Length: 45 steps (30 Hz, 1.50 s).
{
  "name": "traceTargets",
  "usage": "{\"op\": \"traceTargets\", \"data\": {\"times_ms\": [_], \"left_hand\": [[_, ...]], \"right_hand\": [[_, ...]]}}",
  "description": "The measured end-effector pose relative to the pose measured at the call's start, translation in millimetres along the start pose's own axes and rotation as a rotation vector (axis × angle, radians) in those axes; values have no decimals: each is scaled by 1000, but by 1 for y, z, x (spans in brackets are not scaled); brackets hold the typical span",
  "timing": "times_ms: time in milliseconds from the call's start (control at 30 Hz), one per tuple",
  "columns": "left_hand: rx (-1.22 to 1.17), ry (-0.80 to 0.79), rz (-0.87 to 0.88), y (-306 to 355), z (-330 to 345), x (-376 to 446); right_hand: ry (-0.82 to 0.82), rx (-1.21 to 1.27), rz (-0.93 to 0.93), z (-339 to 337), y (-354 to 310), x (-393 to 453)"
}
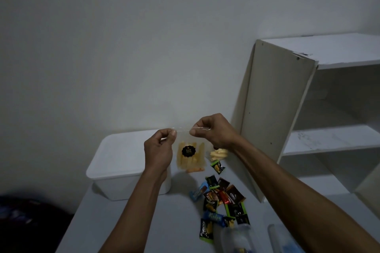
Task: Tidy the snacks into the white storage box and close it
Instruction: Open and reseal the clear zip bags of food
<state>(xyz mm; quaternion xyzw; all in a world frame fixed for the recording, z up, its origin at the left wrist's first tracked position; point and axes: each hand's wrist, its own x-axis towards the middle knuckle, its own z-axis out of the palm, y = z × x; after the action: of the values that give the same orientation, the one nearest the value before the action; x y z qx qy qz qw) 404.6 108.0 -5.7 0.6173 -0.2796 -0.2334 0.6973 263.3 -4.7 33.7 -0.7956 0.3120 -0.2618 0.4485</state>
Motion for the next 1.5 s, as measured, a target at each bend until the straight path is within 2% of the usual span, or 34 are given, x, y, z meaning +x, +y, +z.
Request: {"op": "traceTargets", "data": {"times_ms": [367, 567, 733, 900, 1133, 1300, 1433, 1500], "left_hand": [[-24, 13, -27, -6, -5, 6], [-34, 15, -57, -5, -4, 9], [-36, 7, -63, -3, -8, 9], [-13, -51, -47, 0, -11, 8], [97, -149, 19, 0, -5, 4], [144, -161, 54, 1, -2, 1], [160, -183, 45, 1, 0, -1], [158, -138, 46, 0, 3, -3]], "right_hand": [[31, 144, 98, -8, 7, -2], [52, 149, 81, -7, 7, -4], [3, 162, 90, -7, 6, -6], [-90, 242, 180, -9, -3, -10], [-144, -16, 63, -6, -12, -10], [-100, -44, 39, -4, -8, -14], [-162, -24, 71, -7, -1, -14], [-185, 8, 105, -7, 2, -15]]}}
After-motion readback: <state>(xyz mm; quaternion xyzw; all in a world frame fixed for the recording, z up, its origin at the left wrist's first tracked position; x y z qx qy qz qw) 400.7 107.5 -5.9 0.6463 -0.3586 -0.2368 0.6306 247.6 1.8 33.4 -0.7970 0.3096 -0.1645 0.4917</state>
